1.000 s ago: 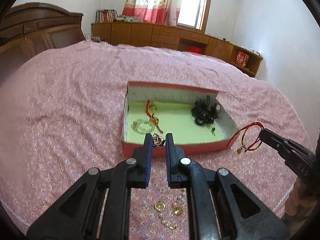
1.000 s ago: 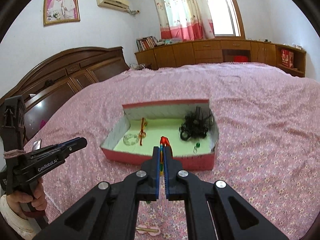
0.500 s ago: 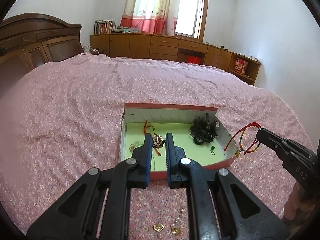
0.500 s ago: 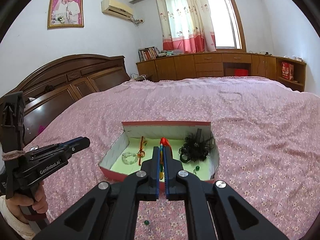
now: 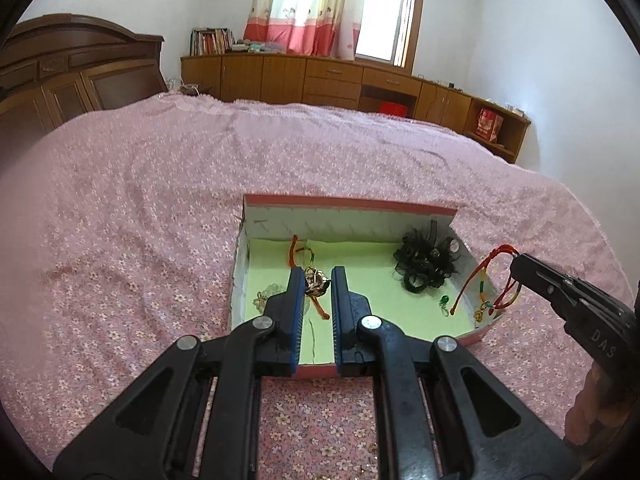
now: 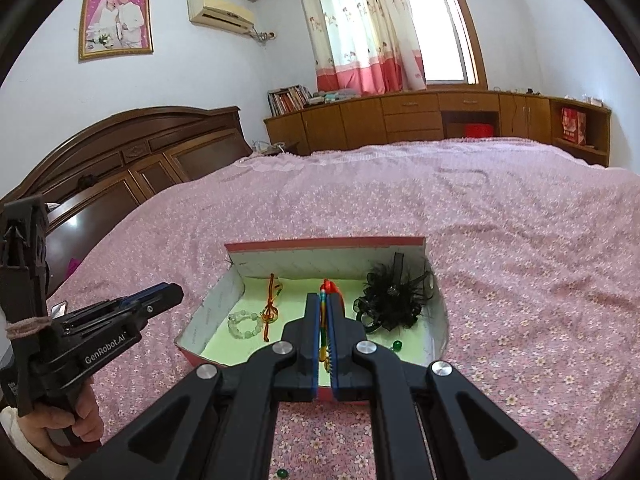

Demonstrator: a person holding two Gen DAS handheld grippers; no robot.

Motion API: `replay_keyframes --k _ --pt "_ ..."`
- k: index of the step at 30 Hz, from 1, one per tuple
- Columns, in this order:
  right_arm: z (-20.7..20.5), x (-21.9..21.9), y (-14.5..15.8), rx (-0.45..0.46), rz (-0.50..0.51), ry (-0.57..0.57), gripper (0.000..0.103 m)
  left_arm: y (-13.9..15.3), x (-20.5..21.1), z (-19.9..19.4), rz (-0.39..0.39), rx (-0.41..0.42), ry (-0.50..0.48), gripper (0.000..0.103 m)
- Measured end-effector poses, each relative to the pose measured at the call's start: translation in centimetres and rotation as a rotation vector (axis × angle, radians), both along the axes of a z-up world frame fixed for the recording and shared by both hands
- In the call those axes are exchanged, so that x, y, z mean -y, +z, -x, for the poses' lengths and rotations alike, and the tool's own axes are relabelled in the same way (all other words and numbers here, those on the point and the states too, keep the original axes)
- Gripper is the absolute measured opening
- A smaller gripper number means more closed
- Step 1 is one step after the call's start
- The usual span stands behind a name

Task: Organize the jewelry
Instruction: 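Carry the gold pendant and red bracelet into the box and open both tools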

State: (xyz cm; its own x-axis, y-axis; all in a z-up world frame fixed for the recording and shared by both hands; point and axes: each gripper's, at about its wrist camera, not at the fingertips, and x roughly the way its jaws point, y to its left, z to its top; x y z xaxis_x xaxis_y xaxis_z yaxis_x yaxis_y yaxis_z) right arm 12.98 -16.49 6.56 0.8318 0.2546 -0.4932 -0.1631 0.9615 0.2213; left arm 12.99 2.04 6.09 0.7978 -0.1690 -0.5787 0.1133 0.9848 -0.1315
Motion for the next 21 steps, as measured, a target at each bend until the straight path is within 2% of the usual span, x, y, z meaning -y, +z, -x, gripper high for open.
replay_keyframes --k 11,21 --pt "-3.4 -0.2 -3.1 -0.094 -0.046 0.017 0.005 -4.0 0.8 -2.8 -0.012 -0.110 -0.021 0.004" --pt "-5.5 1.0 -6.7 -0.207 -0.030 -0.021 0.005 -6.8 1.2 -4.6 -0.020 -0.186 -0.035 0.005"
